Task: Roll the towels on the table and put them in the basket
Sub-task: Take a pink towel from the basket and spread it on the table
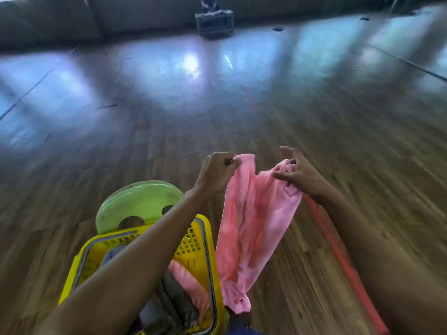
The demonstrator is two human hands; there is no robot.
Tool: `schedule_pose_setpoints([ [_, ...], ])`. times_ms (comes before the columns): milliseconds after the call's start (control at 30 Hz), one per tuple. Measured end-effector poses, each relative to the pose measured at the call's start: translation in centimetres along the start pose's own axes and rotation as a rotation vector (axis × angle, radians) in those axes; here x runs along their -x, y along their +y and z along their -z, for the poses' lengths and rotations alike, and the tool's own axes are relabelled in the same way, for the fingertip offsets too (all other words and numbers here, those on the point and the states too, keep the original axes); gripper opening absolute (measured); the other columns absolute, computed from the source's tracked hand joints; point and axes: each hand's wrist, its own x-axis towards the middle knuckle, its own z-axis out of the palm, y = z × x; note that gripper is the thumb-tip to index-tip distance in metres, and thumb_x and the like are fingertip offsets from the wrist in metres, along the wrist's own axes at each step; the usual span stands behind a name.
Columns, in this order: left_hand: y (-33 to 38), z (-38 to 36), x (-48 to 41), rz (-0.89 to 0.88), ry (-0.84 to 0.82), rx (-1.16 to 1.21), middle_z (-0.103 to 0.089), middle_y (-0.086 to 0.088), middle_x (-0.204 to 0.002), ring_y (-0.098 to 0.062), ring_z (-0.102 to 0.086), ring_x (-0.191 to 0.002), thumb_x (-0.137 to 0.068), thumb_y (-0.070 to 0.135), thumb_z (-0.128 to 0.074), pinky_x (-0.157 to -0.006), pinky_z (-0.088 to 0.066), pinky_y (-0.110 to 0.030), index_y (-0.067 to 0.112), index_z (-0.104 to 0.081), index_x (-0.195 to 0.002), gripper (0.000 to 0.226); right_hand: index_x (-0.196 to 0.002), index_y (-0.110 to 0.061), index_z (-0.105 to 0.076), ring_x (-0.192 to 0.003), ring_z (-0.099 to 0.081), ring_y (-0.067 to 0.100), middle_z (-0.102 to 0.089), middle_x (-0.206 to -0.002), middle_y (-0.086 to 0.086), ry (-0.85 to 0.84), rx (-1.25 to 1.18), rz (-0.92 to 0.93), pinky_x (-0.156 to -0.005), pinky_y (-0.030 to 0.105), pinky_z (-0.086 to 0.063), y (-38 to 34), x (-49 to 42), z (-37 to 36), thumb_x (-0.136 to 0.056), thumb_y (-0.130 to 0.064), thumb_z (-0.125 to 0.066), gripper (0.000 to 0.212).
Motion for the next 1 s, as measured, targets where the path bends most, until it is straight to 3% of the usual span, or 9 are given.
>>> schedule_pose_setpoints([
  [133,3.1,-3.6,-0.3,-0.038,-0.072,0.025,-0.061,-0.005,-0.056,-0.004,-0.047,-0.052,-0.086,0.03,-0.055,-0.061,-0.044,-0.032,0.007,-0.057,-0.061,0.034,-0.149,-0.024,-0.026,-0.124,-0.045,0.025,-0.035,-0.136,0.019,0.157,0.196,-0.17,-0.109,0.04,-0.039,1.6,2.9,3.6,-0.08,-0.019,-0.077,0.085],
  [233,5.1,-6.4,-0.1,-0.091,-0.166,-0.002,-0.061,-0.001,-0.056,-0.007,-0.049,-0.052,-0.084,0.035,-0.052,-0.061,-0.044,-0.032,0.009,-0.058,-0.061,0.036,-0.142,-0.019,-0.035,-0.112,-0.049,0.02,-0.04,-0.121,0.013,0.285,0.258,-0.271,-0.093,0.024,-0.04,2.3,7.3,6.3,-0.078,-0.014,-0.075,0.076],
  [333,7.5,-9.3,0.2,-0.163,-0.253,-0.005,-0.06,-0.005,-0.057,-0.019,-0.055,-0.058,-0.078,0.04,-0.049,-0.064,-0.047,-0.037,0.007,-0.057,-0.064,0.036,-0.122,-0.009,-0.048,-0.087,-0.052,0.016,-0.055,-0.102,0.008,0.403,0.193,-0.348,-0.071,0.025,-0.039,2.7,11.8,8.3,-0.081,0.0,-0.062,0.045],
  [500,15.3,-16.0,4.3,-0.387,-0.498,0.047,-0.063,0.003,-0.06,-0.021,-0.063,-0.067,-0.078,0.038,-0.05,-0.068,-0.051,-0.038,0.015,-0.062,-0.068,0.028,-0.105,-0.014,-0.053,-0.095,-0.055,0.022,-0.058,-0.093,-0.002,0.675,0.17,-0.477,-0.077,0.031,-0.04,5.2,23.1,11.8,-0.091,-0.009,-0.044,0.017],
  [600,20.3,-19.6,8.6,-0.459,-0.634,0.09,-0.065,0.003,-0.061,-0.021,-0.064,-0.069,-0.076,0.039,-0.048,-0.068,-0.052,-0.039,0.017,-0.066,-0.069,0.029,-0.1,-0.015,-0.059,-0.092,-0.053,0.019,-0.059,-0.095,0.004,0.813,0.265,-0.517,-0.075,0.027,-0.036,6.1,30.6,13.3,-0.086,-0.002,-0.053,0.019],
  [700,25.4,-23.2,13.6,-0.529,-0.768,0.103,-0.066,0.003,-0.061,-0.018,-0.065,-0.069,-0.075,0.036,-0.048,-0.067,-0.053,-0.038,0.019,-0.068,-0.07,0.027,-0.087,-0.024,-0.069,-0.089,-0.064,0.016,-0.071,-0.094,0.007,1.004,0.284,-0.517,-0.081,0.034,-0.05,6.7,39.0,14.8,-0.077,-0.005,-0.059,0.024],
  [800,30.7,-26.6,18.7,-0.596,-0.88,0.136,-0.068,0.004,-0.063,-0.015,-0.067,-0.07,-0.075,0.03,-0.052,-0.07,-0.053,-0.036,0.021,-0.07,-0.067,0.022,-0.09,-0.017,-0.076,-0.067,-0.058,-0.009,-0.072,-0.079,0.002,1.245,0.261,-0.592,-0.064,0.009,-0.045,5.8,47.7,15.8,-0.081,-0.008,-0.063,0.018],
  [933,38.5,-31.2,26.0,-0.625,-0.993,0.192,-0.071,0.005,-0.067,-0.013,-0.069,-0.078,-0.08,0.02,-0.057,-0.074,-0.052,-0.028,0.024,-0.071,-0.064,0.021,-0.096,-0.015,-0.077,-0.09,-0.068,0.019,-0.074,-0.088,0.013,1.572,0.294,-0.734,-0.071,0.029,-0.046,5.7,58.7,18.3,-0.083,-0.019,-0.069,0.016],
  [1000,42.7,-33.6,29.7,-0.57,-1.059,0.262,-0.072,0.006,-0.068,-0.012,-0.07,-0.078,-0.077,0.019,-0.058,-0.076,-0.056,-0.03,0.025,-0.073,-0.065,0.02,-0.088,-0.019,-0.077,-0.083,-0.068,0.023,-0.072,-0.081,0.013,1.694,0.16,-0.76,-0.073,0.031,-0.051,6.6,64.1,20.6,-0.078,-0.015,-0.066,0.015],
])
